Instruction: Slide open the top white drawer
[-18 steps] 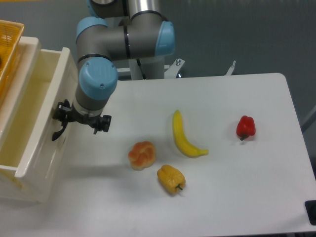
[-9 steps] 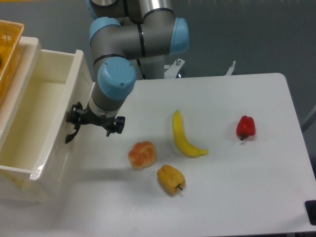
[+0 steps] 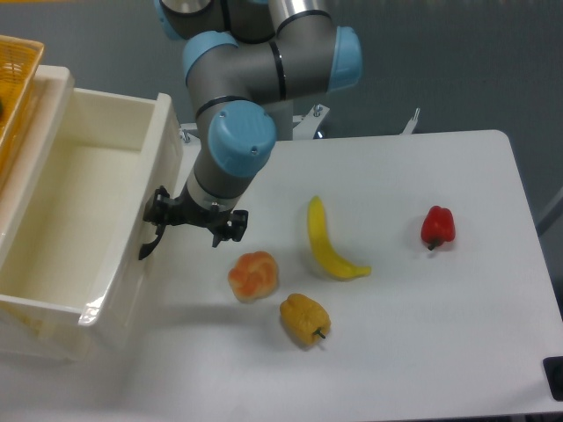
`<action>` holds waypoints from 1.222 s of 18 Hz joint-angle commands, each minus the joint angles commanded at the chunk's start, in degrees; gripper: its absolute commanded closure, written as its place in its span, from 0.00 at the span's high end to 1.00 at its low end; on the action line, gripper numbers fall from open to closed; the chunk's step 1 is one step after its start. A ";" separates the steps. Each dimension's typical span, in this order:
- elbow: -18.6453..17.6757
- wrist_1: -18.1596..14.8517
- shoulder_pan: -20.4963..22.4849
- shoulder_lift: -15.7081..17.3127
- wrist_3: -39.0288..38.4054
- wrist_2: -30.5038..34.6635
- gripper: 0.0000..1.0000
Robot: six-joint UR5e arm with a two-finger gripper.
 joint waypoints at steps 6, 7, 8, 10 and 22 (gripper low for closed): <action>0.00 -0.09 1.94 0.09 1.32 0.00 1.00; 0.00 -0.09 2.37 0.09 1.67 0.00 1.00; 0.00 -0.17 2.90 0.09 2.02 0.00 1.00; 0.17 -0.18 4.30 0.18 2.20 0.00 1.00; 1.32 0.70 16.08 0.00 19.94 14.94 1.00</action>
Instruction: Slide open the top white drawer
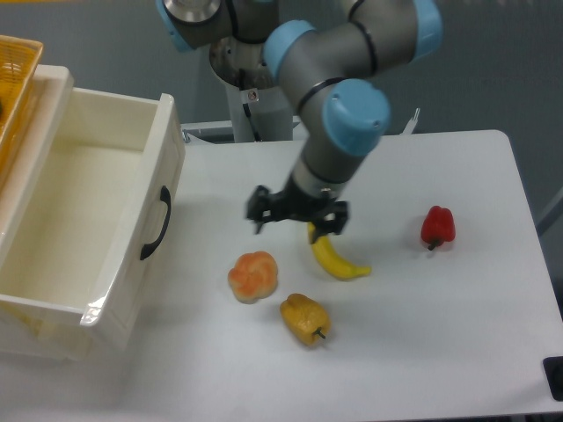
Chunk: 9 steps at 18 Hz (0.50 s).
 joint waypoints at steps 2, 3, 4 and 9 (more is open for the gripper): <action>-0.09 0.27 1.93 -0.26 3.50 1.40 1.00; 0.00 0.36 2.81 -0.44 7.00 2.19 1.00; 0.00 0.53 3.78 -0.61 11.56 2.90 1.00; 0.35 6.85 8.79 -3.25 29.71 3.78 1.00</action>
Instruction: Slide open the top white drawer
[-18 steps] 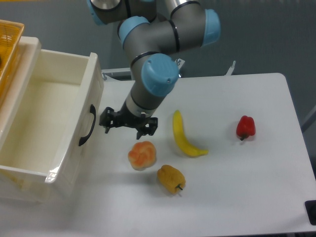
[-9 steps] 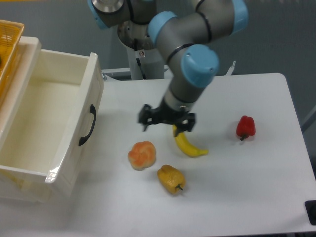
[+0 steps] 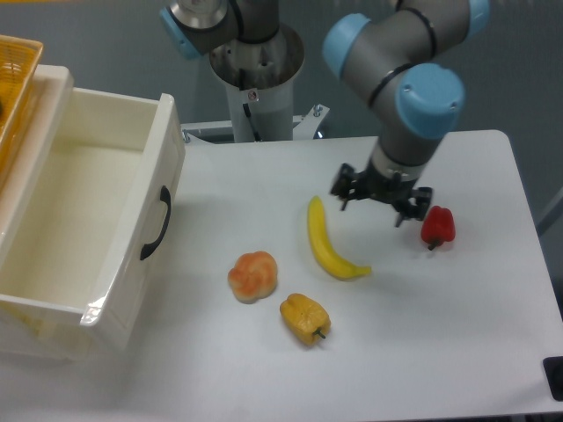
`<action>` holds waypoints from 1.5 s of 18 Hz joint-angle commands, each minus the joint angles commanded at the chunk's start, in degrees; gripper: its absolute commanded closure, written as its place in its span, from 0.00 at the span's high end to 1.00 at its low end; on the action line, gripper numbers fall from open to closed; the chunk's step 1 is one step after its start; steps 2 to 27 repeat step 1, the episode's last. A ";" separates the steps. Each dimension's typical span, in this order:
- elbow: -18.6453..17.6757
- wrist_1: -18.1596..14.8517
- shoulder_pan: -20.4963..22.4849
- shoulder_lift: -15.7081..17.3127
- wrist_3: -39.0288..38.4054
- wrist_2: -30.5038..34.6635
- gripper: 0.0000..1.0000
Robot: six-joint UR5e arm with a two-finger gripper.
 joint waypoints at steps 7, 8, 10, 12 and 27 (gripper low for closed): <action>0.09 1.32 0.35 -0.44 0.09 0.00 1.00; 0.09 1.32 0.35 -0.44 0.09 0.00 1.00; 0.09 1.32 0.35 -0.44 0.09 0.00 1.00; 0.09 1.32 0.35 -0.44 0.09 0.00 1.00; 0.09 1.32 0.35 -0.44 0.09 0.00 1.00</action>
